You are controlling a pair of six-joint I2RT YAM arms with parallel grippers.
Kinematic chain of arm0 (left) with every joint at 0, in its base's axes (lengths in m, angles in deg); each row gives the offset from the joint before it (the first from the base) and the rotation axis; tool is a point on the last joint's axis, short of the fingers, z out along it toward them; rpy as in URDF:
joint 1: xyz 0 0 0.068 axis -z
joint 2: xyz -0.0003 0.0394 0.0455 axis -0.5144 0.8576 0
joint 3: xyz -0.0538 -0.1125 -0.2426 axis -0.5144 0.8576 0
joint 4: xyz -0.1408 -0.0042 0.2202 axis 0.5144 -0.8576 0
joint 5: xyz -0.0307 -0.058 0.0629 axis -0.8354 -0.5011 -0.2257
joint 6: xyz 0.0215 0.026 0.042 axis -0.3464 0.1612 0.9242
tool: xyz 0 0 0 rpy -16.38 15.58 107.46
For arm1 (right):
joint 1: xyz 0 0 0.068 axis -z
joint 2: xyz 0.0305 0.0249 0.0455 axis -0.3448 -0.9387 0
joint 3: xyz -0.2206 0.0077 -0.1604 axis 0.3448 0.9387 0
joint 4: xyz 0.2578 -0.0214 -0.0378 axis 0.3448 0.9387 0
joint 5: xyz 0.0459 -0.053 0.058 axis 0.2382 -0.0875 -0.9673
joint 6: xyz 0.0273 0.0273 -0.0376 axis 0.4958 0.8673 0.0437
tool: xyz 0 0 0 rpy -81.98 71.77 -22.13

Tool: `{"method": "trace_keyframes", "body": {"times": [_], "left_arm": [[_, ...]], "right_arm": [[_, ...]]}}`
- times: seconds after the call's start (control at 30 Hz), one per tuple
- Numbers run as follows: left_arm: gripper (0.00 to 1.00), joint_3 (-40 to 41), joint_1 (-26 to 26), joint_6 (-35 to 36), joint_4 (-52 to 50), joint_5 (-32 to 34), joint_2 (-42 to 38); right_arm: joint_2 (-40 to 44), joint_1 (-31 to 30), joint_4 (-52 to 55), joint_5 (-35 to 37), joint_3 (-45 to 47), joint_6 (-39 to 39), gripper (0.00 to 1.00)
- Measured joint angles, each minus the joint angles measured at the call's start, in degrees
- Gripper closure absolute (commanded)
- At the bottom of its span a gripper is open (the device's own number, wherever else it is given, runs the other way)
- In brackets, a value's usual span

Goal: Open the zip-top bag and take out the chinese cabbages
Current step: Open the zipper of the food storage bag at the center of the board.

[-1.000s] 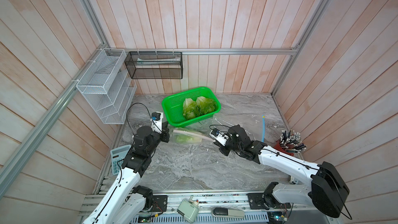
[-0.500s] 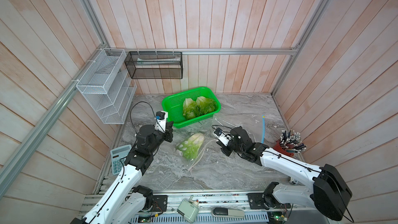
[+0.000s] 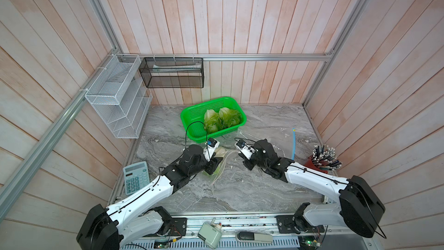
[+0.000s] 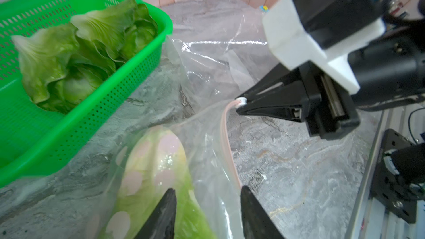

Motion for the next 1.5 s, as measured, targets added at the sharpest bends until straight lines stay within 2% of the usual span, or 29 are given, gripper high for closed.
{"method": "trace_keyframes", "body": {"times": [0.2, 0.43, 0.8, 1.27, 1.5], "left_arm": [[0.55, -1.42, 3.39, -0.52, -2.71, 1.31, 0.28], [0.61, -4.07, 5.97, -2.14, -6.78, 6.25, 2.51], [0.69, -4.48, 6.14, -4.11, -9.75, 11.52, 2.95], [0.72, -4.83, 6.14, -5.4, -13.03, 13.09, 0.66], [0.77, -5.31, 6.14, -5.57, -14.08, 13.11, 0.61]], "right_arm": [[-1.16, 0.04, -0.04, 0.09, -1.64, -0.15, 0.97], [-1.88, 0.04, 0.02, 0.09, -2.99, -0.81, 0.97], [-1.88, 0.04, 0.44, -0.04, -3.08, -1.7, 0.97], [-2.01, 0.04, 1.07, -0.68, -3.89, -1.9, 0.97], [-2.38, 0.04, 2.27, -1.01, -4.63, -2.29, 0.96]]}}
